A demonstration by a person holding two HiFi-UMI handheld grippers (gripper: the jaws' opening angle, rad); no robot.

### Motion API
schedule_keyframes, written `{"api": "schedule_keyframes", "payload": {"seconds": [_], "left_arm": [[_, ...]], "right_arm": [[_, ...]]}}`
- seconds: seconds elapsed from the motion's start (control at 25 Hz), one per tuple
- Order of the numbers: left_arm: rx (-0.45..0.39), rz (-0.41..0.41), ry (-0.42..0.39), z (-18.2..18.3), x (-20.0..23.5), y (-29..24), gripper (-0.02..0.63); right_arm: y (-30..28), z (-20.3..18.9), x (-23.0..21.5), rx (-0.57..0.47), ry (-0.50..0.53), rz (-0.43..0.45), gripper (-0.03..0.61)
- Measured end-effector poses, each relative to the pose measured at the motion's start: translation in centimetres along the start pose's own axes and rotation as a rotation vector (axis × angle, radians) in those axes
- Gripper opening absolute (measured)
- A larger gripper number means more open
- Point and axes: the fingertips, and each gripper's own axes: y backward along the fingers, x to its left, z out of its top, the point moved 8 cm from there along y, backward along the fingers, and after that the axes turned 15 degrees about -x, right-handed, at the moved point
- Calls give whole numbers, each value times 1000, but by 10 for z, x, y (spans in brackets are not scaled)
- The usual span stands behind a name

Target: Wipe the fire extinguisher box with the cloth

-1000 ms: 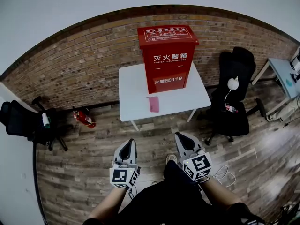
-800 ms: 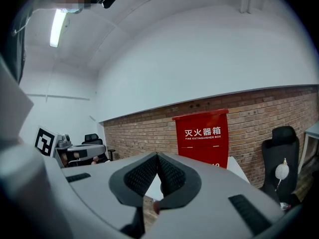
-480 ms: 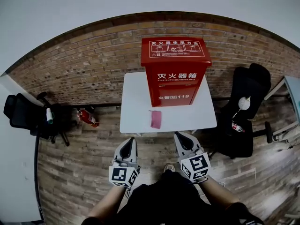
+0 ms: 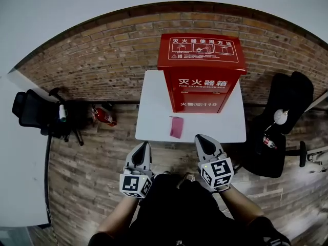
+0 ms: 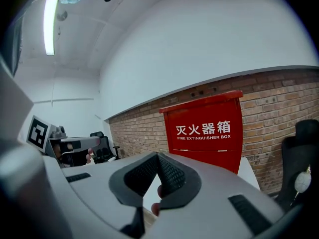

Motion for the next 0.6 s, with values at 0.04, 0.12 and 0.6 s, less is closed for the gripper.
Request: {"api": "schedule_keyframes", "payload": {"seconds": [0.04, 0.12, 0.6], "left_arm": [[0, -3, -2, 0, 1, -5, 25], [-5, -15, -3, -1, 4, -16, 25], [-21, -147, 51, -17, 61, -92, 25]], "right_arm": [[-3, -2, -3, 5, -7, -3, 20], [-11, -5, -7, 11, -17, -7, 20], [-73, -24, -7, 67, -9, -160, 20]]}}
